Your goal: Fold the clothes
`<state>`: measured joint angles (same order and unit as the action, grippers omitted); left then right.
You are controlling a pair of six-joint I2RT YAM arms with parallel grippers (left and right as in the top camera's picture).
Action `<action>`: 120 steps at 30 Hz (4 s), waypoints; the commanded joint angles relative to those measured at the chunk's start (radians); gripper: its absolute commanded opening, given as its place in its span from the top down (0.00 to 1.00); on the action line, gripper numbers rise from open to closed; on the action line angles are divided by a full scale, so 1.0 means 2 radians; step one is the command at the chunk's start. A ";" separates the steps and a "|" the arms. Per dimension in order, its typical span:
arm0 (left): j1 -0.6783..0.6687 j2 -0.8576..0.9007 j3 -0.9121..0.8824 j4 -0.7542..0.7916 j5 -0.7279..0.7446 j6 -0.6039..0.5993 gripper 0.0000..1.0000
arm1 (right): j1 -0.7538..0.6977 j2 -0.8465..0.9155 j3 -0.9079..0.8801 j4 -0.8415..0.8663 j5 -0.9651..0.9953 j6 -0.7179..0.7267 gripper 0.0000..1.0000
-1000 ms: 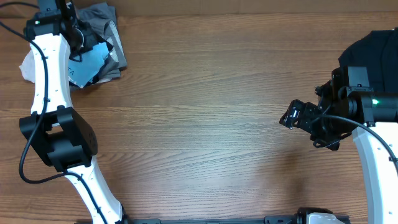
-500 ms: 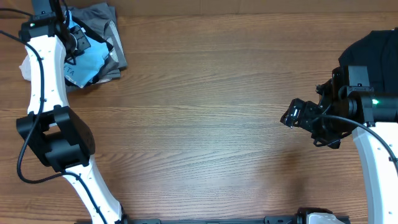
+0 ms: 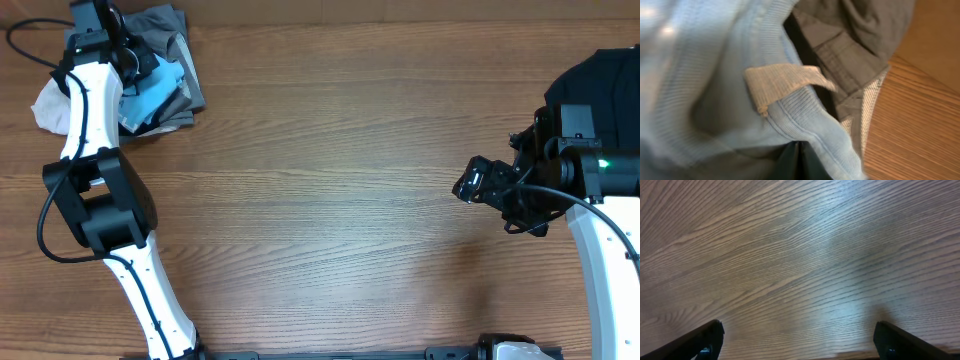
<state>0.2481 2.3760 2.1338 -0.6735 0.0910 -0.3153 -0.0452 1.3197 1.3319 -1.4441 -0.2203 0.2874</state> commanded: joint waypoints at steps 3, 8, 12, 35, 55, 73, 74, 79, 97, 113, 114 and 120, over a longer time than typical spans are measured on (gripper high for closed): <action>-0.014 0.011 0.015 -0.017 0.020 0.003 0.79 | 0.000 0.000 -0.001 0.001 0.006 -0.004 0.00; -0.014 -0.013 0.043 -0.060 0.020 0.003 0.76 | 0.000 0.000 -0.001 0.001 0.005 -0.004 0.00; -0.014 -0.055 0.080 -0.105 0.020 0.002 0.49 | 0.000 0.000 -0.001 0.001 0.005 -0.004 0.00; -0.013 -0.421 0.094 -0.413 0.231 0.062 0.00 | 0.000 -0.035 0.017 0.064 -0.138 -0.015 0.00; -0.014 -0.697 0.003 -0.508 0.257 0.140 0.00 | 0.000 -0.291 0.017 0.038 -0.056 0.000 0.00; -0.014 -0.863 -0.067 -0.508 0.183 0.143 0.00 | 0.000 -0.343 0.014 0.049 0.041 0.040 0.00; -0.014 -0.863 -0.068 -0.508 0.183 0.143 0.00 | 0.000 -0.343 0.014 0.047 0.047 0.040 0.00; -0.014 -0.863 -0.068 -0.508 0.183 0.143 0.00 | 0.000 -0.343 0.014 0.031 0.050 0.040 0.00; -0.014 -0.863 -0.068 -0.508 0.183 0.143 0.00 | 0.000 -0.343 0.014 0.021 0.050 0.040 0.00; -0.014 -0.863 -0.068 -0.508 0.183 0.143 0.00 | 0.000 -0.345 0.013 0.024 0.061 0.040 0.00; -0.014 -0.863 -0.068 -0.508 0.183 0.143 0.00 | 0.000 -0.347 0.011 0.026 0.062 0.040 0.00; -0.014 -0.863 -0.068 -0.508 0.183 0.143 0.00 | 0.000 -0.387 -0.056 0.092 0.067 0.036 0.00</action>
<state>0.2283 0.6514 2.0026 -1.6917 0.4664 -0.0483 -0.0452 0.5999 1.2987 -1.3220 -0.1040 0.3656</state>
